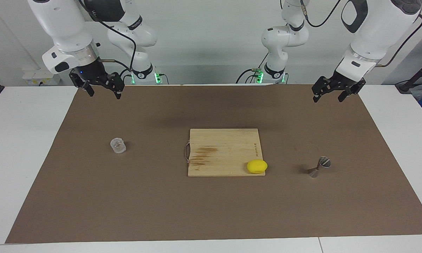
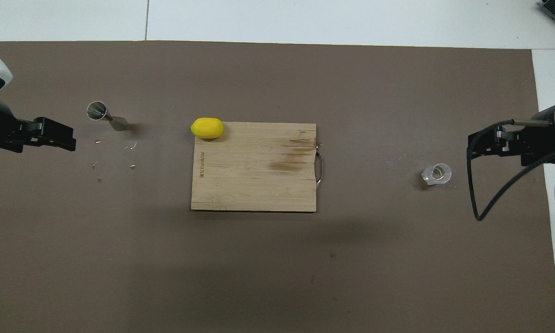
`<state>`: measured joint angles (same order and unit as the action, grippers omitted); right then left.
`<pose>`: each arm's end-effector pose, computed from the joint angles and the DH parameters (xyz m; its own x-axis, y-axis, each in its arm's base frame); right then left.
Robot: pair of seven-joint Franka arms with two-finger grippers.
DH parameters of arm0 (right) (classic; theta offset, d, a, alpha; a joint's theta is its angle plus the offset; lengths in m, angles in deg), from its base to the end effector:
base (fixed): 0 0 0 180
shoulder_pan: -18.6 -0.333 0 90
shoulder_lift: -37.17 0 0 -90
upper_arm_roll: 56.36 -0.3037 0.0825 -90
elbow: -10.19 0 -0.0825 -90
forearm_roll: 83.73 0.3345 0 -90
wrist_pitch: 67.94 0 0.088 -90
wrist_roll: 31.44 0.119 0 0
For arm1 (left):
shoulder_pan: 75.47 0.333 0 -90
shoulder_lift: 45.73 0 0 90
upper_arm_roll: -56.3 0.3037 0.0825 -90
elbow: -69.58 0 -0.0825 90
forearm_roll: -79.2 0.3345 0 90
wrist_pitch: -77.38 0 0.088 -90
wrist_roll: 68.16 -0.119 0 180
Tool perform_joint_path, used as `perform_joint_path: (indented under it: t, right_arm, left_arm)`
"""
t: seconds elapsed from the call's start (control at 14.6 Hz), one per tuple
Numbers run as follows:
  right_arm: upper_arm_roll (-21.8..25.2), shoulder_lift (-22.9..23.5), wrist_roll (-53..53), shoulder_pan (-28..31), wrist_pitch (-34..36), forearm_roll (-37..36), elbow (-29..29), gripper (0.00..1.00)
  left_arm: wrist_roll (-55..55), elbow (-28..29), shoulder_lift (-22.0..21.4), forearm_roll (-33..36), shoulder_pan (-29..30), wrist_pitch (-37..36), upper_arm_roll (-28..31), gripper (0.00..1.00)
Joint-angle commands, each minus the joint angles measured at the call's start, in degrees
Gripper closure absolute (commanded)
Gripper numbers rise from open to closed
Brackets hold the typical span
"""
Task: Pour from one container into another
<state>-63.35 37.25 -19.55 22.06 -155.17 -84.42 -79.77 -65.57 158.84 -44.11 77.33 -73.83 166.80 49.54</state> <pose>0.4987 0.0292 0.5957 0.9882 -0.1460 -0.0455 -0.1451 -0.9892 0.0217 0.5094 -0.0487 0.5906 0.9986 -0.0445 -0.0269 -0.0436 -0.9984 0.0348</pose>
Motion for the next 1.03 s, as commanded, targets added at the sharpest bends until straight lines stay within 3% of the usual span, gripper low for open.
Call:
perform_joint_path:
  t: [0.0,0.55,0.96]
  right_arm:
    - [-0.47,-1.13,0.41,0.94,-0.39,1.31,-1.18,0.00]
    - [-0.47,-1.13,0.41,0.94,-0.39,1.31,-1.18,0.00]
    - [-0.47,-1.13,0.41,0.94,-0.39,1.31,-1.18,0.00]
  left_arm:
    - [-0.40,-0.40,-0.30,-0.24,-0.31,-1.01,0.00,0.00]
    - [-0.40,-0.58,0.84,-2.25,0.56,-1.01,0.61,0.00]
    - [0.04,-0.49,6.72,-5.14,1.36,-2.06,5.69,0.00]
